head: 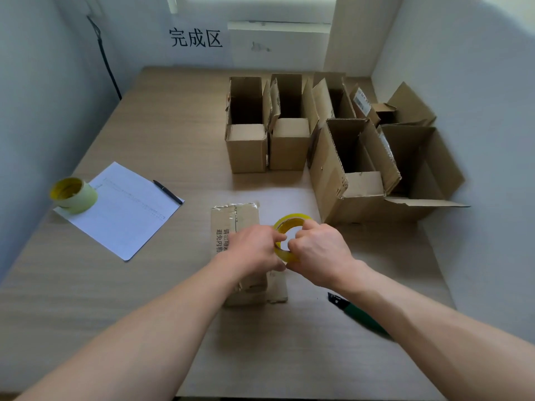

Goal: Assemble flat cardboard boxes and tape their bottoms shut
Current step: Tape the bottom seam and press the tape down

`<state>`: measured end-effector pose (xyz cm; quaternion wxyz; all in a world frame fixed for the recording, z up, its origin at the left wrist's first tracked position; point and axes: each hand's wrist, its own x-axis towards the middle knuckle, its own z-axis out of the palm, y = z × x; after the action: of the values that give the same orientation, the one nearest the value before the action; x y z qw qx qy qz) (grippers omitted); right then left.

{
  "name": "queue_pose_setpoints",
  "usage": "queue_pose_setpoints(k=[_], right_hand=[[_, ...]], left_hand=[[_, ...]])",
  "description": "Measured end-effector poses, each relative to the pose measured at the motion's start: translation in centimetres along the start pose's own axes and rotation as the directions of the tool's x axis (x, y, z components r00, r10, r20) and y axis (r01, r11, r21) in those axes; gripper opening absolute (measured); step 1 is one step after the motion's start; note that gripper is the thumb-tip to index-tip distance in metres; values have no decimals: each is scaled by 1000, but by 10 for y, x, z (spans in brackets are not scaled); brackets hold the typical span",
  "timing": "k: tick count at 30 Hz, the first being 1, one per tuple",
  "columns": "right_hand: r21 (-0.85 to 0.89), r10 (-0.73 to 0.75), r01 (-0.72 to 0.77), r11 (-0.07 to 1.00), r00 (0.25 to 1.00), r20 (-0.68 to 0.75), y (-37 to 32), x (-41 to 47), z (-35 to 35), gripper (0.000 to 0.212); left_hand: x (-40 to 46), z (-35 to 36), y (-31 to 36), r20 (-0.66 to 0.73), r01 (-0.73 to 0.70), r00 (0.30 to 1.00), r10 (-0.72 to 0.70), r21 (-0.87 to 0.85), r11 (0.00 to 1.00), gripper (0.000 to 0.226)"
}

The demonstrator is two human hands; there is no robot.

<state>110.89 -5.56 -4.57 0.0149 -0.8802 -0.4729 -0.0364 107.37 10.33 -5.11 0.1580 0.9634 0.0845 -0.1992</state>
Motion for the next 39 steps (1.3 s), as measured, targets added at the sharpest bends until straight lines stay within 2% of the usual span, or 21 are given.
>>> queue_pose_setpoints(k=[6, 9, 15, 17, 18, 19, 21, 22, 23, 24, 27, 29, 33, 34, 36, 39], right_hand=[[-46, -4, 3, 999, 1000, -24, 3, 2, -2, 35], [-45, 14, -17, 999, 998, -62, 4, 4, -3, 33], [179, 41, 5, 984, 967, -252, 11, -11, 19, 31], [319, 170, -61, 946, 930, -326, 23, -36, 31, 42], [387, 288, -155, 909, 904, -314, 29, -55, 38, 45], [409, 403, -285, 867, 884, -238, 35, -76, 47, 47], [231, 536, -548, 804, 836, 118, 41, -122, 68, 48], [95, 560, -609, 787, 772, 301, 39, -144, 79, 47], [8, 574, -631, 776, 711, 405, 37, -162, 89, 42], [-16, 589, -651, 759, 675, 445, 32, -176, 96, 36], [92, 628, -736, 670, 629, 458, 19, -185, 100, 17], [234, 636, -775, 588, 621, 459, 11, -179, 96, 20], [540, 490, -653, 531, 757, 433, -10, -155, 81, 20], [589, 489, -638, 496, 766, 418, -17, -148, 77, 27], [685, 524, -631, 364, 747, 410, -28, -135, 74, 45], [775, 549, -601, 193, 721, 422, -39, -121, 71, 43]], left_hand=[[3, 2, -1, -15, 51, 999, -52, -89, 995, 64], [3, 6, -5, -24, 41, 999, -44, -113, 993, 50], [2, 11, -6, -97, 53, 993, -71, -178, 983, 25], [2, 13, -6, -110, 50, 991, -70, -179, 983, 25], [3, 14, -7, -110, 49, 991, -70, -189, 981, 25], [4, 15, -8, -104, 48, 992, -71, -202, 978, 26], [4, 15, -9, -98, 44, 993, -68, -221, 974, 27], [5, 15, -10, -99, 41, 993, -64, -224, 974, 27], [5, 15, -9, -102, 37, 993, -61, -224, 974, 27], [5, 16, -9, -104, 34, 993, -58, -220, 975, 27], [5, 14, -10, -105, 37, 993, -62, -229, 973, 28], [5, 13, -10, -95, 29, 994, -53, -241, 970, 27], [4, 11, -11, -82, 23, 996, -46, -256, 966, 25], [4, 11, -11, -80, 25, 996, -47, -258, 966, 23], [3, 10, -10, -77, 27, 996, -49, -260, 965, 21], [2, 9, -10, -74, 27, 996, -48, -255, 967, 22]])
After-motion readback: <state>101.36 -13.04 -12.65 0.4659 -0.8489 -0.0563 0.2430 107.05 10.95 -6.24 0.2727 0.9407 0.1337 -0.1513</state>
